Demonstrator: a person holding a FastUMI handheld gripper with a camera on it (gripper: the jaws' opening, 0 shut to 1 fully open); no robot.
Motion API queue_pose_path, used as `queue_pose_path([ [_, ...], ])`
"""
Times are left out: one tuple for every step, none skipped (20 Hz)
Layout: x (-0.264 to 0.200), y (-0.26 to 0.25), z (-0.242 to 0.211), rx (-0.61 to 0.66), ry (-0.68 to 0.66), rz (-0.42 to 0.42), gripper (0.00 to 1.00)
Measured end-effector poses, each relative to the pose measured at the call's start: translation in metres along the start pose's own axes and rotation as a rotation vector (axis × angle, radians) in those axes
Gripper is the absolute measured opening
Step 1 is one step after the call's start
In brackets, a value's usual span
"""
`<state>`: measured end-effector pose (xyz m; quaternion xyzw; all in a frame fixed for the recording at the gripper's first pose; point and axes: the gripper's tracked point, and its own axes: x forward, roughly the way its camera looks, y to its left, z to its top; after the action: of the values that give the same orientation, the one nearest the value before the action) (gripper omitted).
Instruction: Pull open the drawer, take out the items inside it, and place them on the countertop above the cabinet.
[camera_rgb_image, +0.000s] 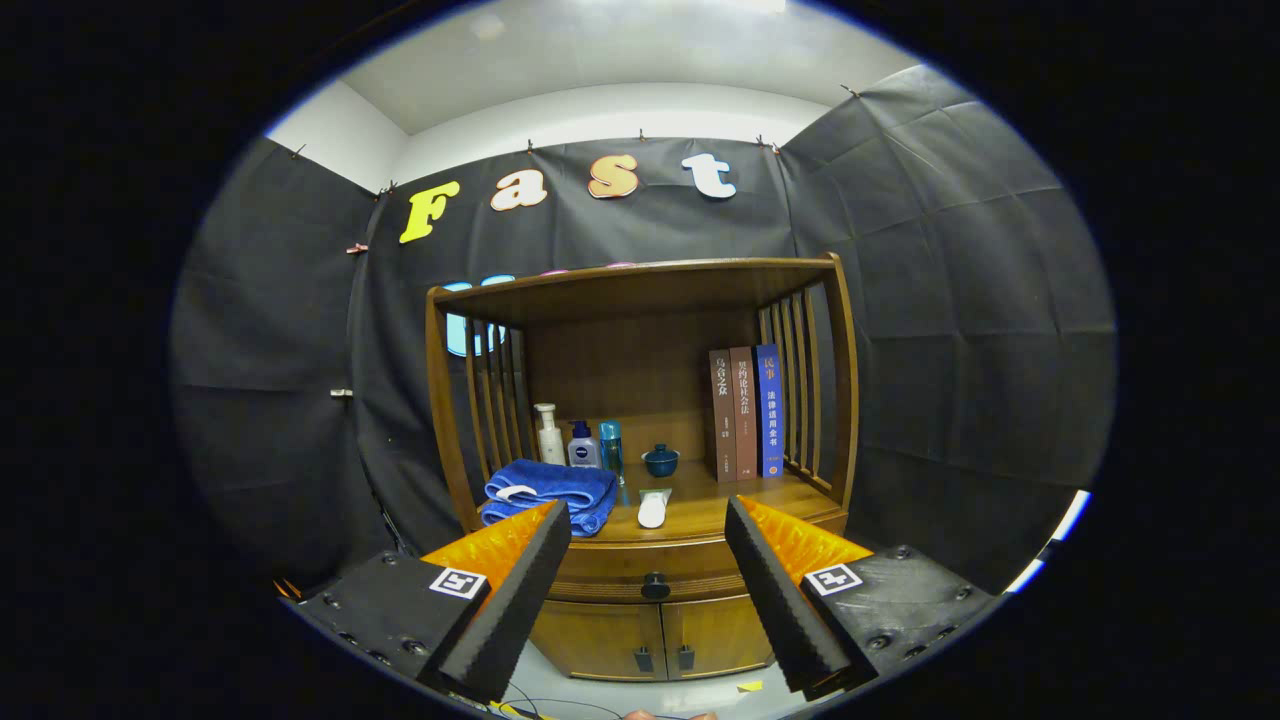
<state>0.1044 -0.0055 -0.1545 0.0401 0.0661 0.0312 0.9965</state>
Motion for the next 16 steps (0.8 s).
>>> queue_pose_path([
  [-0.006, 0.003, 0.004, -0.008, -0.001, 0.008, 1.0],
  [-0.012, 0.006, 0.011, -0.014, -0.003, 0.014, 1.0],
  [-0.017, 0.009, 0.017, -0.016, -0.008, 0.018, 1.0],
  [-0.022, 0.011, 0.024, -0.006, -0.012, 0.02, 1.0],
  [-0.026, 0.015, 0.031, 0.009, -0.019, 0.029, 1.0],
  [-0.031, 0.02, 0.038, 0.02, -0.027, 0.039, 1.0],
  [-0.033, 0.022, 0.042, 0.02, -0.034, 0.046, 1.0],
  [-0.035, 0.021, 0.045, 0.013, -0.034, 0.047, 1.0],
  [-0.036, 0.019, 0.045, 0.007, -0.034, 0.041, 1.0],
  [-0.036, 0.018, 0.044, 0.004, -0.032, 0.039, 1.0],
  [-0.036, 0.017, 0.043, 0.006, -0.029, 0.036, 1.0],
  [-0.037, 0.018, 0.041, 0.008, -0.023, 0.039, 1.0],
  [-0.037, 0.017, 0.04, 0.009, -0.018, 0.037, 1.0],
  [-0.037, 0.014, 0.038, 0.008, -0.014, 0.032, 1.0],
  [-0.036, 0.012, 0.038, 0.007, -0.013, 0.026, 1.0],
  [-0.036, 0.011, 0.037, 0.007, -0.012, 0.02, 1.0],
])
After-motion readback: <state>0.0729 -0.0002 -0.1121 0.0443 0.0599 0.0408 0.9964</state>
